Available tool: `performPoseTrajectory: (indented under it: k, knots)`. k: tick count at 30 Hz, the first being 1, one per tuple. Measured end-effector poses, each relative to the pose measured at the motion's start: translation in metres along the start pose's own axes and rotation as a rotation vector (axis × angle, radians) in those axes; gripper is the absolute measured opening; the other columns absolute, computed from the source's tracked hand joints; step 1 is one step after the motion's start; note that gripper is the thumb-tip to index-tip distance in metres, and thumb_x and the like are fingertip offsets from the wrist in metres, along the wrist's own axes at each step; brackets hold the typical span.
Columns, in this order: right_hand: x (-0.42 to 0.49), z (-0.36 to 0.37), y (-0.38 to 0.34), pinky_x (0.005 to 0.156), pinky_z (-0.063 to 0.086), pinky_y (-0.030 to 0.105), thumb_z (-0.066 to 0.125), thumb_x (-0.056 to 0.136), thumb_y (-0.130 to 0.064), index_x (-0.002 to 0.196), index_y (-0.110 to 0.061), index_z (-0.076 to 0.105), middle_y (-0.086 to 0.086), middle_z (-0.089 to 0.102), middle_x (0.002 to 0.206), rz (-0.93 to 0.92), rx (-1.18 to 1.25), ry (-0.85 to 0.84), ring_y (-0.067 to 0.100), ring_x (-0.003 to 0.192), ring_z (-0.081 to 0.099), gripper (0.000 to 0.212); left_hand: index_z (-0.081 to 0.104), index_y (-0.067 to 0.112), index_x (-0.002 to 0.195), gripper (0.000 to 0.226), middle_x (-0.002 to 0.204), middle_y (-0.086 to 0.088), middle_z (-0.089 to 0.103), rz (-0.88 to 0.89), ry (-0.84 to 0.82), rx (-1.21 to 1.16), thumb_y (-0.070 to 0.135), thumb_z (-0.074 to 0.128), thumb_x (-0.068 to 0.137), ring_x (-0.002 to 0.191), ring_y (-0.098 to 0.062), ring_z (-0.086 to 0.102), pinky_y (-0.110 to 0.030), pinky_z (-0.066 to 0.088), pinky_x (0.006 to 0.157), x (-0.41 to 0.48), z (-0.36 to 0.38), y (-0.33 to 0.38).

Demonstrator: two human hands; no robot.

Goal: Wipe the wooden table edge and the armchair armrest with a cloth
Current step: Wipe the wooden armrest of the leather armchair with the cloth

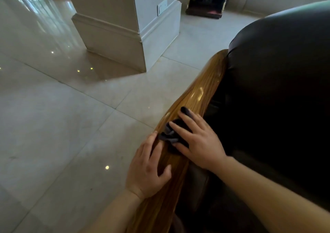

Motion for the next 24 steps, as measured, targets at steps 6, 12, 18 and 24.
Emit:
performPoseTrajectory:
  k: [6,12,18,24]
  knots:
    - [0.053,-0.008,0.038,0.122,0.008,0.046,0.028,0.096,-0.067,0.148,-0.04,0.037,0.001,0.023,0.163,0.387,0.039,0.017,0.028,0.152,0.004,0.059,0.029,0.021,0.151,0.075,0.159,-0.009,0.027,0.012,-0.015,0.034,0.052,0.053,0.088,0.147,-0.023,0.025,-0.037,0.028,0.116,0.002,0.002,0.0]
    - [-0.017,0.006,-0.025,0.121,0.015,0.052,0.036,0.101,-0.055,0.148,-0.035,0.041,0.004,0.028,0.161,-0.032,-0.02,0.024,0.03,0.152,0.006,0.051,0.038,0.012,0.14,0.069,0.163,-0.013,0.017,0.038,-0.094,0.047,0.053,0.054,0.087,0.152,-0.026,0.013,-0.046,0.035,0.116,-0.012,0.001,-0.001]
    - [-0.017,0.003,-0.022,0.121,0.015,0.05,0.045,0.1,-0.045,0.145,-0.028,0.047,0.004,0.032,0.16,0.063,0.053,0.1,0.027,0.152,0.01,0.048,0.012,0.022,0.157,0.083,0.167,-0.006,0.001,0.135,-0.153,0.125,0.06,0.044,0.091,0.154,-0.021,0.003,-0.044,0.029,0.118,-0.066,-0.001,-0.015]
    - [-0.033,0.018,-0.055,0.122,0.012,0.048,0.036,0.101,-0.053,0.151,-0.031,0.034,0.005,0.024,0.163,0.113,-0.018,0.063,0.026,0.153,0.002,0.054,-0.002,0.024,0.158,0.09,0.167,-0.002,-0.011,0.077,-0.161,0.091,0.065,0.043,0.091,0.153,-0.02,-0.005,-0.044,0.024,0.12,-0.072,0.005,-0.012]
Point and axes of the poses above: each hand's wrist, its own x-axis towards the middle knuckle, its own z-axis out of the palm, y = z × x, the point moved 8 cm from there along x, towards the middle knuckle
